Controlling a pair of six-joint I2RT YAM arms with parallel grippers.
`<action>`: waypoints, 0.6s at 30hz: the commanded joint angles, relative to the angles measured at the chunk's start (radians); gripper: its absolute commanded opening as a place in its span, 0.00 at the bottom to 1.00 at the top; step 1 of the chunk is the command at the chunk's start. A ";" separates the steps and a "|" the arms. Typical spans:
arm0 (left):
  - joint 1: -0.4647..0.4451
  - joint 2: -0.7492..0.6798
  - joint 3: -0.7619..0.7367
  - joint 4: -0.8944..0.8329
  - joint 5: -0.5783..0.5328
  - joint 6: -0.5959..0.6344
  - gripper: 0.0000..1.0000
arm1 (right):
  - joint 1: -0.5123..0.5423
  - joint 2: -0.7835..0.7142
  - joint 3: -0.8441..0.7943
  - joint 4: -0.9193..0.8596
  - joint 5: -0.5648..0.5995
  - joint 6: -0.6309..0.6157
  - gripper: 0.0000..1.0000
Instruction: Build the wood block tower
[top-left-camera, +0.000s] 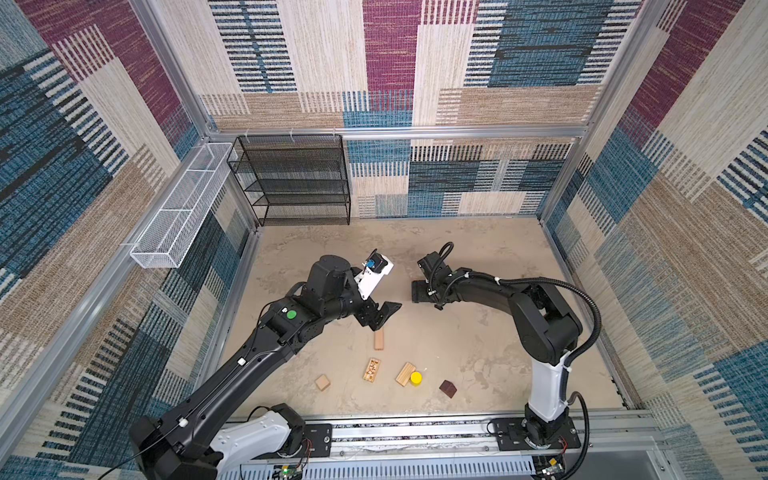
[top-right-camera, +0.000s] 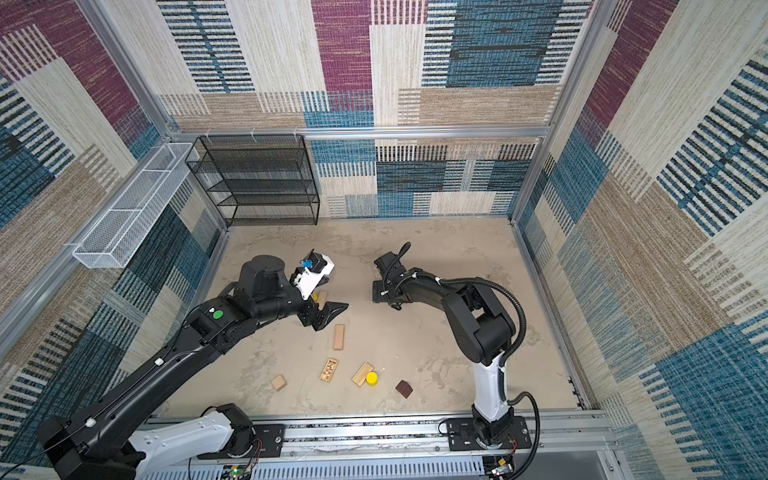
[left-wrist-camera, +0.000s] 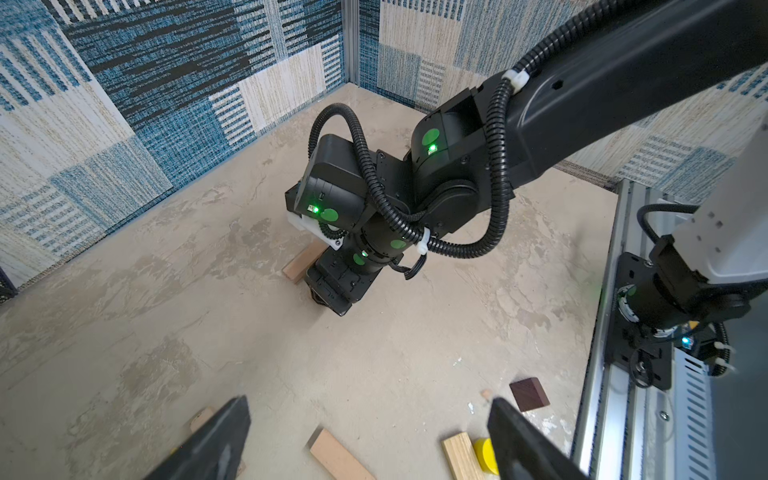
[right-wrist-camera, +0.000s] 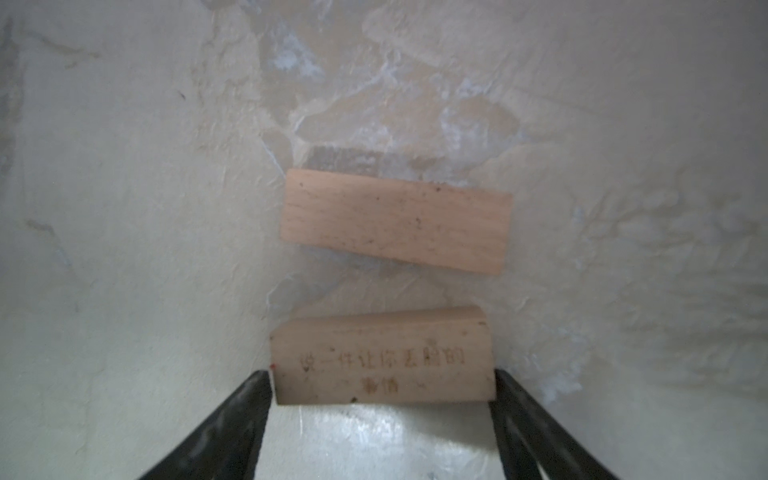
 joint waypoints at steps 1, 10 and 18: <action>0.003 0.000 -0.001 0.021 0.010 0.001 0.94 | -0.001 0.018 0.007 -0.047 0.003 0.011 0.81; 0.007 0.001 0.000 0.022 0.013 -0.003 0.94 | -0.001 0.032 0.033 -0.051 0.001 0.039 0.79; 0.008 -0.004 0.000 0.022 0.010 -0.002 0.94 | -0.001 0.031 0.038 -0.056 0.013 0.100 0.80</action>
